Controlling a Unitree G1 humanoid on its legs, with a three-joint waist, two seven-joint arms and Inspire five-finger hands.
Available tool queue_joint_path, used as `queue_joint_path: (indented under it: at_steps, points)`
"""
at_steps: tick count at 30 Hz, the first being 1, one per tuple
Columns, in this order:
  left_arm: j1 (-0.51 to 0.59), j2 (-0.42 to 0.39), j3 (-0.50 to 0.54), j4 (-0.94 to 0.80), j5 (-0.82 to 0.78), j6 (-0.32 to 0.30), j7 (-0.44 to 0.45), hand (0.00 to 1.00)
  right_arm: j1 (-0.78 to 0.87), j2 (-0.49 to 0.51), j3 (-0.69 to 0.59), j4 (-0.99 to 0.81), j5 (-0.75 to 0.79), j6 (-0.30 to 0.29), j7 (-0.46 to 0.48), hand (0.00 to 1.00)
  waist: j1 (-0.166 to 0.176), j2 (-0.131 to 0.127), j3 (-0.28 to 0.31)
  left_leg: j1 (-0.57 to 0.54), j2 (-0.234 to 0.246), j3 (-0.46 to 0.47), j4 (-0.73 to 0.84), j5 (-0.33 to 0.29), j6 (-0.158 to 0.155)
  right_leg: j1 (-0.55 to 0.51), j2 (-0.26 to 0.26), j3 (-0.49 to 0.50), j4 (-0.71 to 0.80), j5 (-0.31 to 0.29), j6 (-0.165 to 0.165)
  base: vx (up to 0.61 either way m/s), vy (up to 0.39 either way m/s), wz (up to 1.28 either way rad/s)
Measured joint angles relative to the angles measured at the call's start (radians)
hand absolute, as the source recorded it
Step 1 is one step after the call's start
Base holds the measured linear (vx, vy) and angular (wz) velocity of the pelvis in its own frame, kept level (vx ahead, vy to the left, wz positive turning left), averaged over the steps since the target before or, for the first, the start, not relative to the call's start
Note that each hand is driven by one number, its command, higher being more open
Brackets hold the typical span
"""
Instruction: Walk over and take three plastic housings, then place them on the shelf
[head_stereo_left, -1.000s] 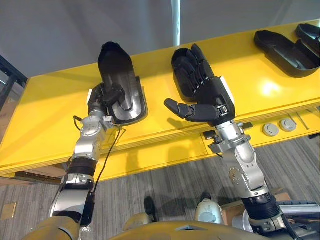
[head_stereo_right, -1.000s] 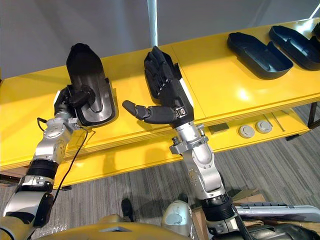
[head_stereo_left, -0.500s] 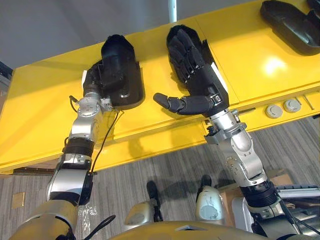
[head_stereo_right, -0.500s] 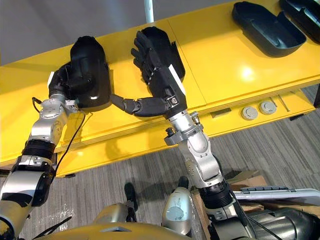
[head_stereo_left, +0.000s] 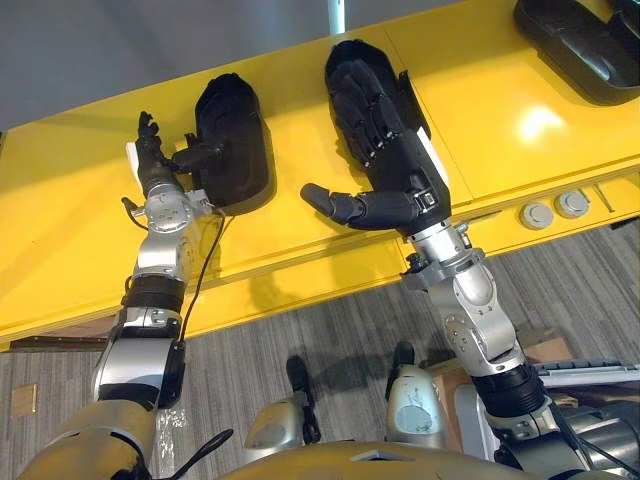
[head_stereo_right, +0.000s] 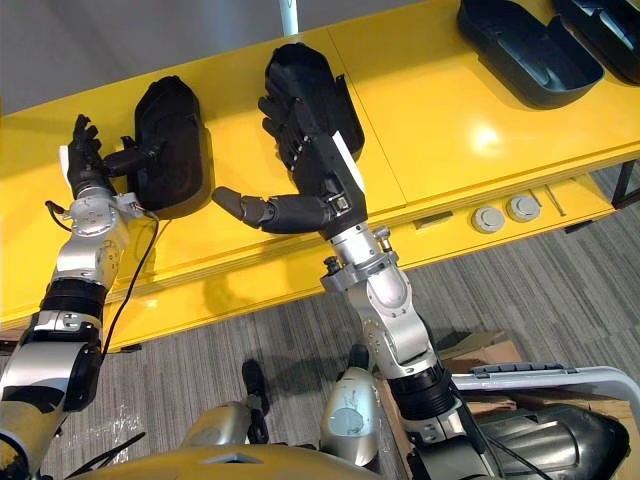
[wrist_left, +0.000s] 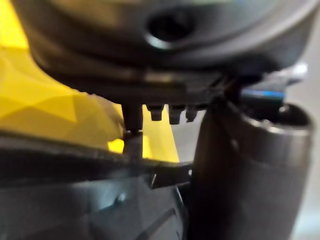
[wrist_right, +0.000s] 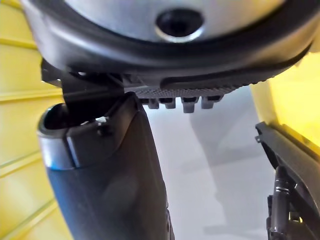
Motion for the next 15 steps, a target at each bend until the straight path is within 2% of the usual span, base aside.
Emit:
queue_joint_path:
  at_steps: [4, 8, 11, 13, 15]
  points:
    - [0.031, 0.000, 0.049, -0.132, -0.008, -0.016, -0.009, 1.00, 0.034, 0.002, -0.005, 0.000, 0.000, -0.001, -0.008, 1.00, 0.009, 0.000, 0.000, 0.014, 0.000, -0.001, 0.000, -0.002, 0.000, 0.021, 0.002, -0.004, -0.012, 0.002, 0.000, 0.01, -0.002, 0.00]
    - [0.144, -0.001, 0.088, -0.519, -0.136, -0.093, -0.109, 1.00, 0.091, 0.030, -0.022, -0.001, 0.001, 0.002, -0.007, 1.00, 0.021, 0.002, -0.002, 0.059, -0.001, -0.004, 0.000, -0.017, 0.001, 0.089, 0.004, -0.018, -0.052, 0.007, 0.009, 0.04, 0.007, 0.02]
    - [0.171, -0.004, 0.090, -0.669, -0.199, -0.130, -0.173, 1.00, 0.102, 0.030, -0.030, -0.001, 0.001, 0.002, -0.007, 1.00, 0.028, 0.006, -0.006, 0.085, -0.001, -0.006, 0.000, -0.029, 0.000, 0.137, 0.008, -0.029, -0.089, 0.019, 0.017, 0.02, 0.025, 0.06]
    - [0.190, -0.017, 0.095, -0.748, -0.242, -0.146, -0.223, 1.00, 0.116, 0.030, -0.031, -0.001, -0.001, 0.001, -0.013, 1.00, 0.035, 0.023, -0.045, 0.085, -0.002, -0.005, 0.000, -0.035, 0.003, 0.160, 0.014, -0.039, -0.137, 0.042, 0.021, 0.04, 0.032, 0.02]
    - [0.203, -0.023, 0.098, -0.754, -0.274, -0.146, -0.259, 1.00, 0.118, 0.032, -0.031, -0.001, -0.003, -0.001, -0.029, 1.00, 0.036, 0.038, -0.077, 0.086, -0.001, -0.006, 0.000, -0.038, 0.003, 0.182, 0.020, -0.050, -0.175, 0.057, 0.024, 0.04, 0.014, 0.06]
